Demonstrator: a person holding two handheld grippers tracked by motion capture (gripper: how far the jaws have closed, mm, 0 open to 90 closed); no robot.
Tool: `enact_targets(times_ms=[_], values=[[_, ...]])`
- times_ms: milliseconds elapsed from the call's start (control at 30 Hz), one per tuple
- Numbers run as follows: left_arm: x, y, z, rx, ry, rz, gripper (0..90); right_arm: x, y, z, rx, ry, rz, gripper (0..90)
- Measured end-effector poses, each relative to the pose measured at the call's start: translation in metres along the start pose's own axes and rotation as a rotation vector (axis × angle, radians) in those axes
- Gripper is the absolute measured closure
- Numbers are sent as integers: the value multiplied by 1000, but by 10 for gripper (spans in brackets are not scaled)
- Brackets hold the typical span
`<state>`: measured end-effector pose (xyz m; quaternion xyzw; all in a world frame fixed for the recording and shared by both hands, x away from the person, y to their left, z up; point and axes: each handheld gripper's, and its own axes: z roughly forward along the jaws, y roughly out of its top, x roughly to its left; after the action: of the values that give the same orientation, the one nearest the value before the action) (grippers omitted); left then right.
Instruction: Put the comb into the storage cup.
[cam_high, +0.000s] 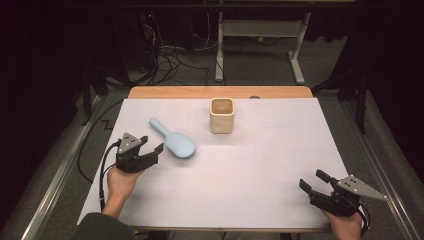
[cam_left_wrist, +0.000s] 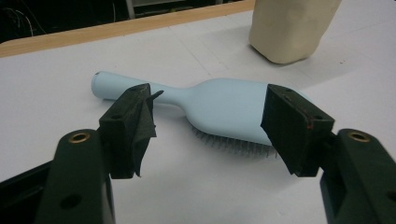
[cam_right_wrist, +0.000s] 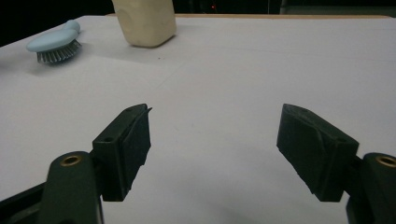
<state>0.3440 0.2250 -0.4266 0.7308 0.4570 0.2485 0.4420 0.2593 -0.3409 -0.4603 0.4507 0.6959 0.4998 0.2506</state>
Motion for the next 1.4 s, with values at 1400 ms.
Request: enact_targets(times_ms=[1400], values=[[5, 71, 49, 138, 18, -46, 391, 0, 0, -1, -13, 3, 6, 262]])
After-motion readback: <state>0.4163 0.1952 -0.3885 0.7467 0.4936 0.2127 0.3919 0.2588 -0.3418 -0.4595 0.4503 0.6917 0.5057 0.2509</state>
